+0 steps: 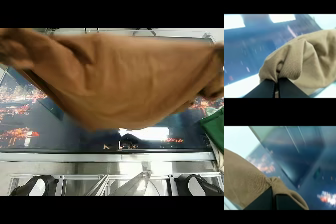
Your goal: Fold the shirts.
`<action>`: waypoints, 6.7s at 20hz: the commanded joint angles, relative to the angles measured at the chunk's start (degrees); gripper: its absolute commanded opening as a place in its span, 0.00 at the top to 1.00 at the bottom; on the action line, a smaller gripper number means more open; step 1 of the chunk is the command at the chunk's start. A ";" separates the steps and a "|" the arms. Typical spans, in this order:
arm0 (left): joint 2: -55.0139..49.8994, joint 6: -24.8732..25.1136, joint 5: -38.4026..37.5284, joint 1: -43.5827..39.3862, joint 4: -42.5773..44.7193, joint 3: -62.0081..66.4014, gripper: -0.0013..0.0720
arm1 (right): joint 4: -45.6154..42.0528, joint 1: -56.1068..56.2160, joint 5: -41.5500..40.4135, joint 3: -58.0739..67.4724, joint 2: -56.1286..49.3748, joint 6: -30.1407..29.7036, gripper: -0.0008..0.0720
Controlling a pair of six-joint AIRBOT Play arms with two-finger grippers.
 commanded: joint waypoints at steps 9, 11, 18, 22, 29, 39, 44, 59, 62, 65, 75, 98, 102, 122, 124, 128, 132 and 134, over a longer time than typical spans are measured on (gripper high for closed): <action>-31.21 5.53 -0.09 -7.43 -0.02 -6.88 0.00 | -11.89 6.78 -14.45 -18.16 -18.62 -3.26 0.33; -35.56 1.01 -6.01 -5.14 2.23 -4.52 0.00 | -19.50 3.15 -14.45 -18.23 -19.78 -0.57 0.33; -33.07 -1.73 -3.67 -9.75 9.35 -26.99 0.02 | -26.29 1.38 -18.58 -23.17 -27.47 3.21 0.33; -33.79 -1.84 4.66 -18.99 9.31 -36.61 0.02 | -22.84 4.72 -21.22 -23.21 -36.11 0.52 0.33; -43.01 -2.60 12.70 -35.19 6.69 -35.91 0.02 | -9.44 9.14 -24.26 -22.73 -40.98 -5.20 0.33; -38.80 -0.96 11.50 -36.22 6.93 -25.81 0.96 | -9.75 5.95 -12.94 -16.04 -39.32 -4.74 0.42; -31.93 -0.66 11.41 -29.20 6.86 -32.98 0.96 | -10.75 2.10 -14.69 -16.06 -39.45 -4.50 0.42; -30.38 7.93 6.43 -25.14 -4.42 -32.22 0.96 | 1.64 4.46 -6.27 -14.23 -44.26 -8.15 0.96; -23.15 9.60 -2.19 -18.14 -19.08 -23.15 0.96 | 8.07 -0.31 8.09 -6.51 -35.54 -8.44 0.96; -12.17 11.32 -3.87 -6.19 -35.01 -12.26 0.96 | 22.51 -9.53 9.18 1.92 -21.97 -8.50 0.96; -1.07 5.44 4.94 26.73 -40.79 19.15 0.96 | 41.31 -27.82 -11.43 8.76 5.51 -10.78 0.96; -64.61 -10.62 -11.58 -1.86 9.92 32.48 0.25 | -8.59 -6.86 -6.95 12.13 -51.93 -3.43 0.39; -51.76 -10.49 -12.15 -2.67 13.44 7.74 0.31 | -31.80 -9.97 -1.64 9.75 -51.93 -1.46 0.28; -15.43 -14.97 12.52 -4.87 21.53 -57.66 0.31 | -34.95 1.75 -5.55 -2.91 -55.10 -7.32 0.78; -17.53 -15.61 13.42 -4.90 22.14 -59.25 0.31 | -34.07 2.29 -4.92 -2.91 -55.08 -7.32 0.79; -25.35 -9.31 19.12 -11.10 16.70 -59.63 0.42 | -31.26 2.16 -2.25 -2.91 -55.08 -7.30 0.79; -31.69 -2.60 22.38 -18.82 7.41 -54.25 0.63 | -31.04 2.16 2.03 -2.91 -54.75 -6.60 0.79; -34.12 -1.95 22.29 -20.72 7.89 -51.34 0.87 | -30.71 2.16 3.78 -2.91 -53.81 -6.43 0.88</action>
